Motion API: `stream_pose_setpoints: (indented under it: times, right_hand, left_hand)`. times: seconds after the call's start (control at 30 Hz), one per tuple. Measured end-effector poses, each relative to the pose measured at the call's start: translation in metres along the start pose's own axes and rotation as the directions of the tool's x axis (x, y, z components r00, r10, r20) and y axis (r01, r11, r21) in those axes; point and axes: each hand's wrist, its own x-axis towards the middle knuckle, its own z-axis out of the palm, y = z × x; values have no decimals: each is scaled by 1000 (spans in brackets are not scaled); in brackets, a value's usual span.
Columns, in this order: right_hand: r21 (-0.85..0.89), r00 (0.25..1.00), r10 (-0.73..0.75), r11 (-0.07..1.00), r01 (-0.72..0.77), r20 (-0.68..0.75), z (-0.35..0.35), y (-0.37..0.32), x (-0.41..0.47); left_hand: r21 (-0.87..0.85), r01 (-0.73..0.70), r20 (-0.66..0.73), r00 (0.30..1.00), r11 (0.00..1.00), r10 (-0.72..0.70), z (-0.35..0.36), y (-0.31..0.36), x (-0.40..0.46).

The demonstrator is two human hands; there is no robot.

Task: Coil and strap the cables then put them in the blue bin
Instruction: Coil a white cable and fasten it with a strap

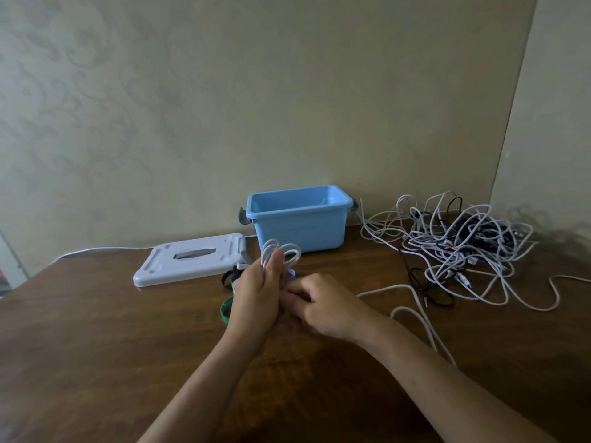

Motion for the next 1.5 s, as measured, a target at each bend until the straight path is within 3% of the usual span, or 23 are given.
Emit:
stream_pose_setpoints:
  times: [0.2, 0.33, 0.43, 0.57, 0.7, 0.87, 0.97, 1.1, 1.23, 1.33, 1.43, 1.5]
  right_hand:
    - [-186, 993, 82, 980, -65, 87, -15, 3, -2]
    - [-259, 982, 117, 963, -76, 149, -6, 6, 0]
    - [-276, 978, 96, 960, -42, 184, -1, 10, 3]
    - [-357, 971, 140, 932, -64, 192, -20, 12, 2]
    - [-313, 984, 161, 941, -129, 77, -45, 19, -3]
    - [-208, 987, -26, 978, -8, -160, -40, 23, 1]
    - [-172, 966, -56, 985, 12, -251, -40, 26, 3]
    - [-96, 968, -7, 995, -17, -250, -40, 26, 3]
    - [-202, 967, -9, 978, -44, -255, -38, 26, 3]
    - [-252, 987, 69, 962, -105, -148, -45, 23, 1]
    - [-224, 982, 189, 957, -182, 10, -57, 21, -3]
    - [-139, 979, 190, 974, -179, 75, -63, 23, -6]
  left_hand:
    - [-225, 4, -118, 993, 974, -31, -8, 14, -1]
    - [-438, 15, 17, 1000, 899, -9, -4, 17, -4]
    - [-474, 97, 125, 991, 875, -42, -3, 16, -6]
    - [-500, 149, 107, 988, 853, -110, -14, 20, -4]
    - [-477, 190, 73, 982, 858, -177, -21, 21, -1]
    - [-159, 70, 134, 990, 985, -49, -3, 18, -9]
    - [-124, 29, 102, 995, 992, -16, -1, 16, -6]
    - [-97, 12, 114, 993, 995, -1, -6, 14, -3]
    - [6, 32, 228, 973, 999, -32, -1, 12, -5]
    - [116, -19, 195, 981, 993, -4, -1, 7, -2]
    - [-38, 19, 69, 997, 999, -16, -5, 9, -1]
    - [-121, 46, 20, 999, 992, -44, -9, 13, 0]
